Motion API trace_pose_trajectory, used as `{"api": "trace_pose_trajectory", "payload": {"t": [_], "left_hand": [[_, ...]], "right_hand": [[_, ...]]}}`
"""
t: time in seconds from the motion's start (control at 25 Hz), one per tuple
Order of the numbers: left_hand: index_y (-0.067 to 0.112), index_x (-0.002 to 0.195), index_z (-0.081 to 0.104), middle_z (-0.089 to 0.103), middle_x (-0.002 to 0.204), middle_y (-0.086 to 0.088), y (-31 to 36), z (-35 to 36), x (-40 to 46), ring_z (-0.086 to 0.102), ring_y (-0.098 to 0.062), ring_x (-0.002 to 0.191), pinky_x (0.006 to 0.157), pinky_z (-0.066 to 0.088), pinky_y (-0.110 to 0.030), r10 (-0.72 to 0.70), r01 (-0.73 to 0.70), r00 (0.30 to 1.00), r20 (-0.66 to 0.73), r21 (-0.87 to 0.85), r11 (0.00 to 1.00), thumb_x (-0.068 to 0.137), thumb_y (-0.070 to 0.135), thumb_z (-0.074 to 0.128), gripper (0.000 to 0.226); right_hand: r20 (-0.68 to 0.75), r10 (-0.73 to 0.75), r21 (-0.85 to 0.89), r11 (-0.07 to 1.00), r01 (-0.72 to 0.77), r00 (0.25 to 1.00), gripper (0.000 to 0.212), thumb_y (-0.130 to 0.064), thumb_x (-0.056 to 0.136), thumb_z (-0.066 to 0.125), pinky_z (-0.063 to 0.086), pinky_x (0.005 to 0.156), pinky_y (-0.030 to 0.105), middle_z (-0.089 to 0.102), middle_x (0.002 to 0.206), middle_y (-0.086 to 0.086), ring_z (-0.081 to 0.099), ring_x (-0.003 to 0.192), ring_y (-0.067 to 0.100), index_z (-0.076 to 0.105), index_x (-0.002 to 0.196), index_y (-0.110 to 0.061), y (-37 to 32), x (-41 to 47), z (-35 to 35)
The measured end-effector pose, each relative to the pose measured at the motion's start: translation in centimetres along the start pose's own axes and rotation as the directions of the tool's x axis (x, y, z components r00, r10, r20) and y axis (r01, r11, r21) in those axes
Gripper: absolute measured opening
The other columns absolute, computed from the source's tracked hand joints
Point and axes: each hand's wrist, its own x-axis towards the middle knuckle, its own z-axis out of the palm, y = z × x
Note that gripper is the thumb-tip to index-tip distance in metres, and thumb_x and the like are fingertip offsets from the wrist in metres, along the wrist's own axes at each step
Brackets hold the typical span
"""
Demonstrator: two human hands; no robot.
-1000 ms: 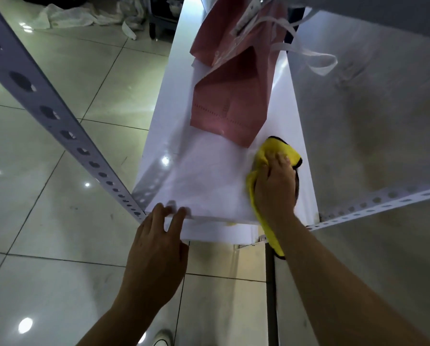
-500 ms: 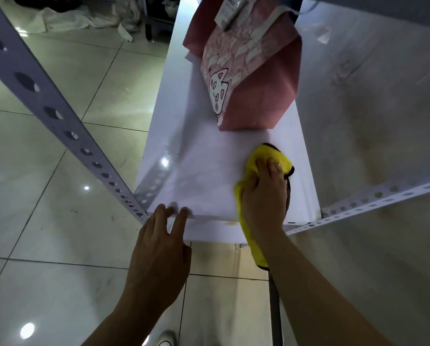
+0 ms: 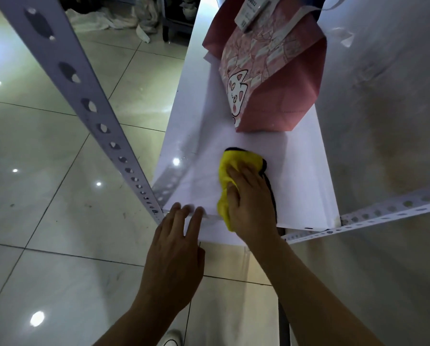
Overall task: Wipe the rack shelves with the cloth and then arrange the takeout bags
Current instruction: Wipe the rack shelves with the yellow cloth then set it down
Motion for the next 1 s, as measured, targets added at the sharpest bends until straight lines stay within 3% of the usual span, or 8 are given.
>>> {"api": "trace_pose_trajectory", "payload": {"t": [0.12, 0.24, 0.32, 0.56, 0.8, 1.0], "left_hand": [[0.002, 0.143, 0.048, 0.047, 0.15, -0.015, -0.4, 0.1, -0.7, 0.036, -0.031, 0.146, 0.114, 0.039, -0.043, 0.001, -0.003, 0.999, -0.033, -0.073, 0.997, 0.077, -0.005, 0.065, 0.068], [0.001, 0.134, 0.054, 0.052, 0.146, -0.015, -0.7, 0.1, -1.1, 0.043, -0.031, 0.142, 0.111, 0.043, -0.044, -0.002, -0.008, 0.997, -0.076, -0.134, 0.991, 0.075, -0.013, 0.063, 0.061], [0.002, 0.123, 0.058, 0.057, 0.14, -0.015, -0.6, -0.1, -0.9, 0.049, -0.032, 0.136, 0.106, 0.048, -0.047, 0.004, -0.017, 0.996, -0.091, -0.148, 0.989, 0.075, -0.017, 0.061, 0.052], [0.002, 0.125, 0.059, 0.041, 0.155, -0.019, 0.3, 0.4, -1.2, 0.032, -0.033, 0.148, 0.112, 0.041, -0.049, -0.026, 0.023, 0.999, -0.027, -0.091, 0.996, 0.085, -0.002, 0.061, 0.04], [0.006, 0.131, 0.055, 0.027, 0.162, -0.017, -0.4, 3.2, -3.5, 0.022, -0.033, 0.151, 0.116, 0.036, -0.046, 0.012, -0.015, 0.999, -0.04, -0.082, 0.997, 0.086, 0.005, 0.057, 0.045], [0.007, 0.133, 0.053, 0.03, 0.161, -0.015, -0.3, 6.8, -5.8, 0.023, -0.031, 0.151, 0.115, 0.036, -0.048, 0.023, -0.019, 0.998, 0.058, -0.07, 0.997, 0.088, 0.013, 0.048, 0.046]], "right_hand": [[0.09, -0.121, -0.022, 0.992, 0.124, 0.988, 0.044, -0.022, 0.103, 0.044, 0.018, 0.12, 0.038, 0.039, 0.158, 0.005, 0.028, 0.149, 0.022, 0.05, 0.147, -0.02, -1.7, 3.4, 1.1], [0.162, -0.314, 0.024, 0.949, 0.315, 0.935, 0.042, -0.021, 0.103, 0.044, 0.016, 0.121, 0.034, 0.043, 0.155, 0.003, 0.031, 0.147, 0.021, 0.054, 0.144, -0.018, -3.5, 5.1, 2.4], [0.182, -0.37, 0.074, 0.929, 0.363, 0.911, 0.041, -0.021, 0.102, 0.045, 0.018, 0.121, 0.035, 0.046, 0.154, 0.003, 0.035, 0.145, 0.021, 0.056, 0.141, -0.017, -3.6, 4.4, 2.6], [-0.221, -0.19, 0.069, 0.975, 0.209, 0.957, 0.036, -0.015, 0.092, 0.056, 0.042, 0.107, 0.046, 0.065, 0.134, 0.006, 0.059, 0.126, 0.027, 0.071, 0.124, -0.01, 1.7, -3.2, 0.3], [-0.35, -0.078, 0.159, 0.977, 0.141, 0.933, 0.036, -0.021, 0.098, 0.044, 0.046, 0.095, 0.049, 0.071, 0.11, 0.01, 0.06, 0.104, 0.035, 0.071, 0.114, -0.005, 3.1, -4.9, 0.6], [-0.453, 0.02, 0.348, 0.924, 0.156, 0.891, 0.031, -0.021, 0.105, 0.04, 0.046, 0.093, 0.035, 0.061, 0.112, -0.015, 0.058, 0.1, 0.02, 0.069, 0.115, -0.013, 4.7, -10.5, 0.7]]}}
